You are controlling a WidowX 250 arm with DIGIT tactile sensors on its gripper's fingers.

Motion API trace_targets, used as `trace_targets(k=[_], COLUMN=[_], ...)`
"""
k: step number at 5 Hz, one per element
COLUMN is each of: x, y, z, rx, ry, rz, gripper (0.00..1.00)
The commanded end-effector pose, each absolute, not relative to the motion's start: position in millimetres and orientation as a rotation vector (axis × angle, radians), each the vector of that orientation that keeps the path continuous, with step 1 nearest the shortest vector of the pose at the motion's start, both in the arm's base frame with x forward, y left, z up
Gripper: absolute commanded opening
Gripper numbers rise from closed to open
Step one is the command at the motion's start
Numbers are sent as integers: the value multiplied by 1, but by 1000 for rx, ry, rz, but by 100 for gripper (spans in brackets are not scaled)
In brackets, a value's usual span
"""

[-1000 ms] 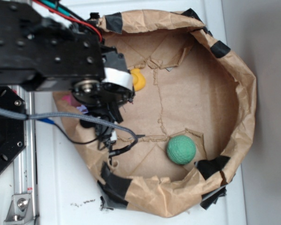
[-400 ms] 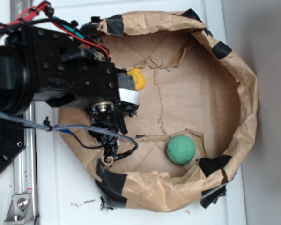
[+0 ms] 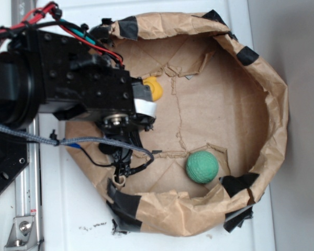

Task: Grab the white paper.

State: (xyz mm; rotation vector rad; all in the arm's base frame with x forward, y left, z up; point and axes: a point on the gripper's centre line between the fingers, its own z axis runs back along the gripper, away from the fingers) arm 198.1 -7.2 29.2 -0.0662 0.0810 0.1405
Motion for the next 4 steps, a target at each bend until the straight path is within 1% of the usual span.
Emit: trace_targets(k=[1, 2, 3, 4], x=[231, 257, 271, 269], y=[-10, -17, -22, -21], z=[109, 162, 201, 192], rx=[-109, -106, -56, -36], ry=[-95, -224, -252, -255], rz=[75, 84, 77, 66], gripper=[0, 0, 0, 0])
